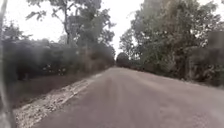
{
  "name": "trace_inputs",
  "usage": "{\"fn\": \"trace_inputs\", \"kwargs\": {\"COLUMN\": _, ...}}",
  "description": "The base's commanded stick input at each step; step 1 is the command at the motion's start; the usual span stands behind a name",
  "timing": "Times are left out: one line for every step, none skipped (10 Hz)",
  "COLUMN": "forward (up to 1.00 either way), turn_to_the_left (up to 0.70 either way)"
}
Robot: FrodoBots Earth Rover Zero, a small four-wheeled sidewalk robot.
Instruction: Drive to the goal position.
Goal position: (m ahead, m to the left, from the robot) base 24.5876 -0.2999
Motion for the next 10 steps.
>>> {"fn": "trace_inputs", "kwargs": {"forward": 0.7, "turn_to_the_left": 0.0}}
{"fn": "trace_inputs", "kwargs": {"forward": 0.7, "turn_to_the_left": 0.0}}
{"fn": "trace_inputs", "kwargs": {"forward": 0.7, "turn_to_the_left": 0.0}}
{"fn": "trace_inputs", "kwargs": {"forward": 0.7, "turn_to_the_left": -0.18}}
{"fn": "trace_inputs", "kwargs": {"forward": 0.7, "turn_to_the_left": -0.34}}
{"fn": "trace_inputs", "kwargs": {"forward": 0.7, "turn_to_the_left": -0.34}}
{"fn": "trace_inputs", "kwargs": {"forward": 0.7, "turn_to_the_left": 0.0}}
{"fn": "trace_inputs", "kwargs": {"forward": 0.7, "turn_to_the_left": 0.0}}
{"fn": "trace_inputs", "kwargs": {"forward": 0.7, "turn_to_the_left": 0.0}}
{"fn": "trace_inputs", "kwargs": {"forward": 0.7, "turn_to_the_left": 0.0}}
